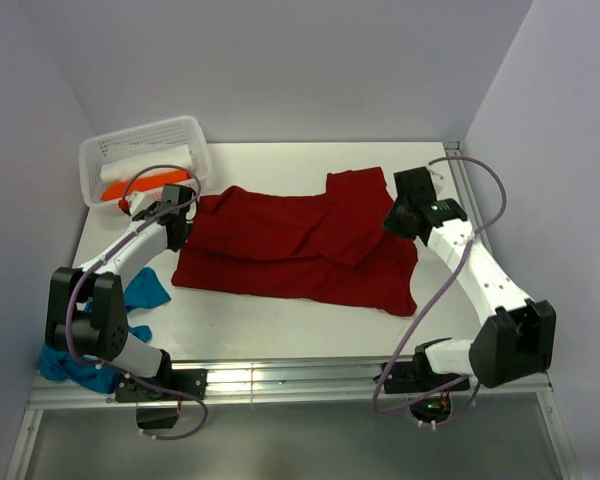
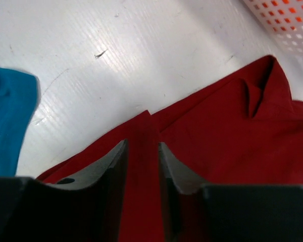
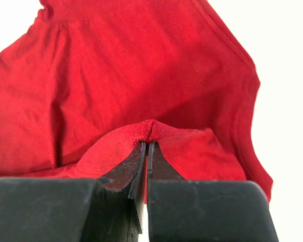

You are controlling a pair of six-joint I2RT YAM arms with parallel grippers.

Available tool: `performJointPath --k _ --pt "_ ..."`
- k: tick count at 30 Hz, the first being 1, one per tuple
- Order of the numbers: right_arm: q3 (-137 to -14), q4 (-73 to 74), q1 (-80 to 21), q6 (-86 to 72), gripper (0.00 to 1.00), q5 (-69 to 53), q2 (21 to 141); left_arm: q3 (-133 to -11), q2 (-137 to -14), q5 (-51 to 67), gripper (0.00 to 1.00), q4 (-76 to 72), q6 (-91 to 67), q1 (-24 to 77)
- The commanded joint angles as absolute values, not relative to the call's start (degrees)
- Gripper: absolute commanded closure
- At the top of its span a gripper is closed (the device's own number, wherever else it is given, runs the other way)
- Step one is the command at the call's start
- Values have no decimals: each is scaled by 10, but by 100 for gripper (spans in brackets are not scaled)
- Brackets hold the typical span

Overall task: Roll the t-shirts
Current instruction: Fold the tshirt

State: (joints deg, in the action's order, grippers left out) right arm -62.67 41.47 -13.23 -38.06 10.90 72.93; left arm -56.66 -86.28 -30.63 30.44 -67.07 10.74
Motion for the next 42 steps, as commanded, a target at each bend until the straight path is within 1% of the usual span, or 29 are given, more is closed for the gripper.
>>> performJointPath --k 1,3,4,5,7,8,10,11,12,13,15,19,20,23,26,27,30,33,37,42 --pt "-684 371 -128 -388 100 122 774 -550 -829 -273 64 229 -612 103" --pt "-709 371 -128 -389 100 122 799 -545 -820 -265 51 221 -600 103" --pt "-715 368 -129 -391 100 120 807 -542 -815 -264 46 215 -595 102" --pt "-729 368 -128 -391 96 120 815 -539 -806 -265 42 215 -595 101" --pt "-741 364 -128 -391 89 115 837 -534 -795 -260 40 211 -585 99" --pt "-754 364 -128 -392 69 117 852 -533 -784 -260 40 213 -584 98" --pt "-767 363 -127 -390 54 118 870 -531 -770 -261 40 220 -579 98" --pt "-790 369 -127 -389 34 120 879 -531 -756 -263 40 223 -578 98" --pt "-803 398 -127 -391 26 133 900 -530 -748 -265 40 228 -577 98" --pt "-816 410 -125 -392 22 137 907 -528 -741 -267 40 232 -575 98" --pt "-805 412 -124 -389 22 134 890 -525 -721 -270 39 247 -570 98" --pt "-696 394 -123 -394 23 101 797 -489 -687 -259 39 254 -558 98" --pt "-652 394 -124 -396 24 92 761 -479 -677 -248 39 251 -558 98" --pt "-585 430 -123 -422 25 87 706 -448 -671 -224 39 249 -563 89" --pt "-549 512 -124 -503 25 126 666 -426 -673 -205 40 253 -574 79" --pt "-541 534 -124 -530 25 118 655 -420 -672 -203 41 250 -577 77" --pt "-504 544 -131 -576 25 84 598 -397 -658 -200 41 243 -584 77" --pt "-455 540 -143 -626 25 87 542 -393 -652 -209 41 253 -596 77" --pt "-390 521 -143 -656 25 77 512 -404 -660 -218 41 281 -606 77" --pt "-332 460 -143 -676 26 55 550 -412 -662 -223 42 298 -608 77"
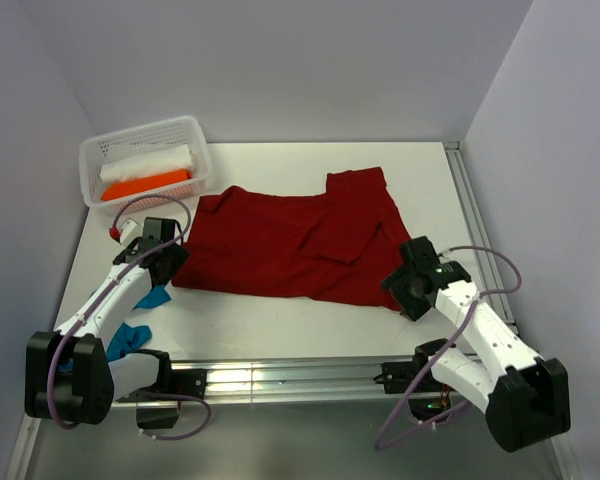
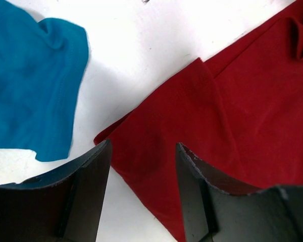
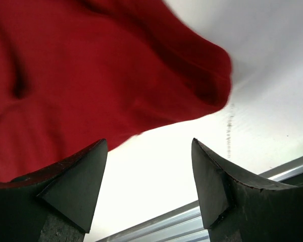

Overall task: Roll the t-shirts
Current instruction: Fold the tshirt

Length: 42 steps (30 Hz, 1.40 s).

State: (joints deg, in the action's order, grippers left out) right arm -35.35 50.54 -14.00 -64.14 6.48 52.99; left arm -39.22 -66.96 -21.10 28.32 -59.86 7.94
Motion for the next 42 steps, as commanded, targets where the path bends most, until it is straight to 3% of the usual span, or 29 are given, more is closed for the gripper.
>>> performJointPath --k 1,9,13,15,17,18,24,32,42 --pt "-318 451 -143 -679 26 59 568 -415 -660 -225 42 301 -608 77" --pt "-287 378 -142 -724 31 110 594 -410 -642 -234 42 304 -604 77" --pt "-280 379 -142 -765 52 141 627 -404 -639 -237 42 304 -601 77" --pt "-271 363 -142 -780 56 144 631 -405 -639 -241 42 308 -601 77" --pt "-258 351 -142 -782 80 144 627 -404 -639 -239 43 308 -599 77" --pt "-258 356 -139 -788 100 152 624 -404 -639 -238 43 308 -600 77" --pt "-307 409 -101 -753 100 211 593 -392 -637 -223 44 297 -597 77" --pt "-318 388 36 -641 100 216 592 -366 -637 -190 47 278 -602 87" --pt "-319 330 46 -582 100 179 643 -347 -629 -186 46 315 -638 180"
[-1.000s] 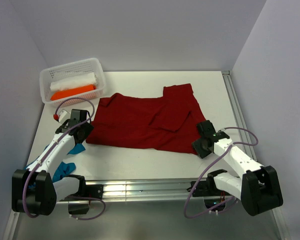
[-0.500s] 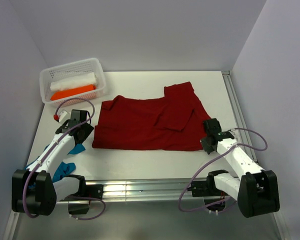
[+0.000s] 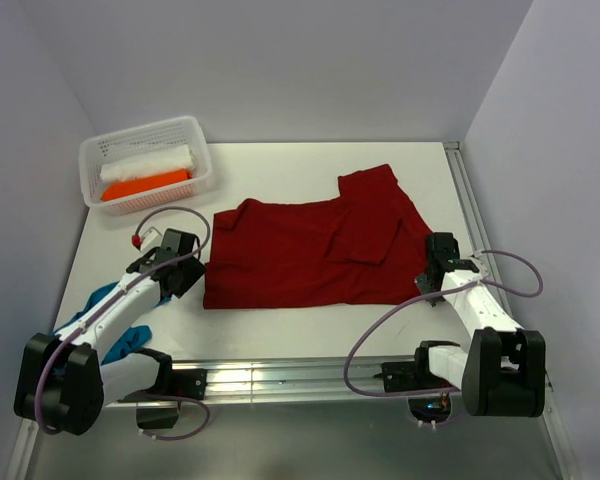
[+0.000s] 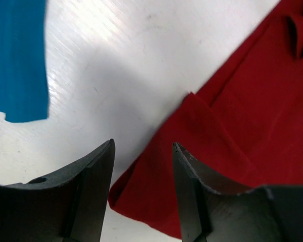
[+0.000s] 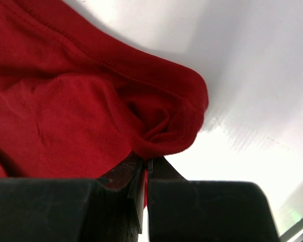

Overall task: Roll the t-shirts
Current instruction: Fold the tshirt

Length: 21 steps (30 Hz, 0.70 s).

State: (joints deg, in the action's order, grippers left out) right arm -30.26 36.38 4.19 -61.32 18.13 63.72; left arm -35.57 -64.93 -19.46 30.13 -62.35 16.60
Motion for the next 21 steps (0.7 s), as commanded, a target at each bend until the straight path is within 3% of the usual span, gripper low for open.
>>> performJointPath --k 1,9,21 --pt "-318 326 46 -577 100 176 646 -344 -623 -179 45 314 -635 183" --pt "-323 308 46 -555 100 161 657 -303 -530 -129 42 322 -619 202" --pt "-332 302 46 -548 100 159 687 -282 -548 -94 45 296 -622 238"
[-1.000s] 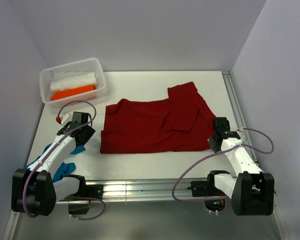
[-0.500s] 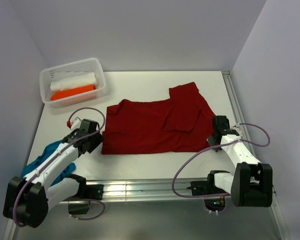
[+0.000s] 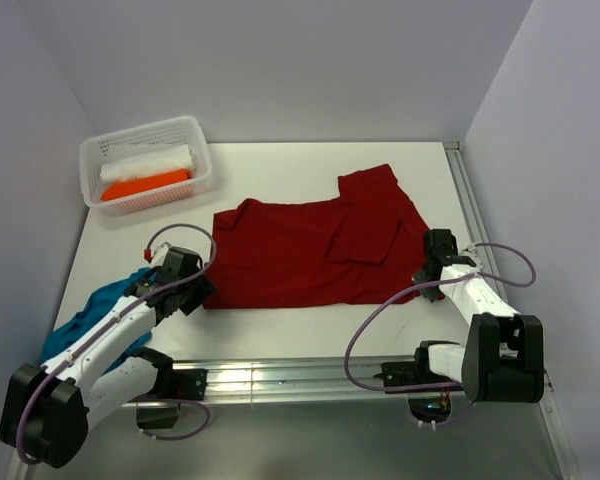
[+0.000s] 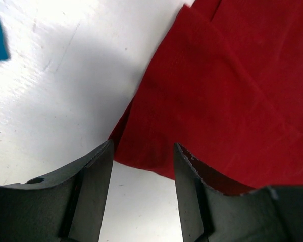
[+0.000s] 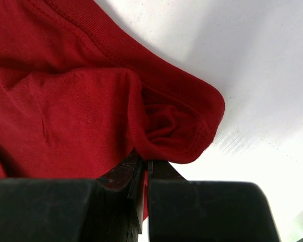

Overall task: Roll the t-shirts
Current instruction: Fold the tshirt

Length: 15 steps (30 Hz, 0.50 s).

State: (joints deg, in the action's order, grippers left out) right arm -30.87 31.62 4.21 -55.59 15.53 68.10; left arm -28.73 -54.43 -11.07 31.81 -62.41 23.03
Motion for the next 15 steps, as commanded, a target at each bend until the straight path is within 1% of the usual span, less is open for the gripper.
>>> performJointPath --k 1,7,10,13,14,15 --pt "-333 304 46 -548 100 160 688 -281 -549 -92 45 291 -623 241" --pt "-340 316 45 -548 100 170 692 -282 -588 -105 48 267 -626 271" --pt "-338 316 46 -548 100 171 690 -272 -617 -105 53 244 -631 283" --pt "-337 319 46 -547 100 172 691 -262 -637 -118 62 221 -637 289" --pt "-339 319 46 -545 100 173 692 -259 -640 -127 67 218 -638 290" --pt "-341 323 45 -544 100 176 693 -260 -646 -137 76 223 -640 290"
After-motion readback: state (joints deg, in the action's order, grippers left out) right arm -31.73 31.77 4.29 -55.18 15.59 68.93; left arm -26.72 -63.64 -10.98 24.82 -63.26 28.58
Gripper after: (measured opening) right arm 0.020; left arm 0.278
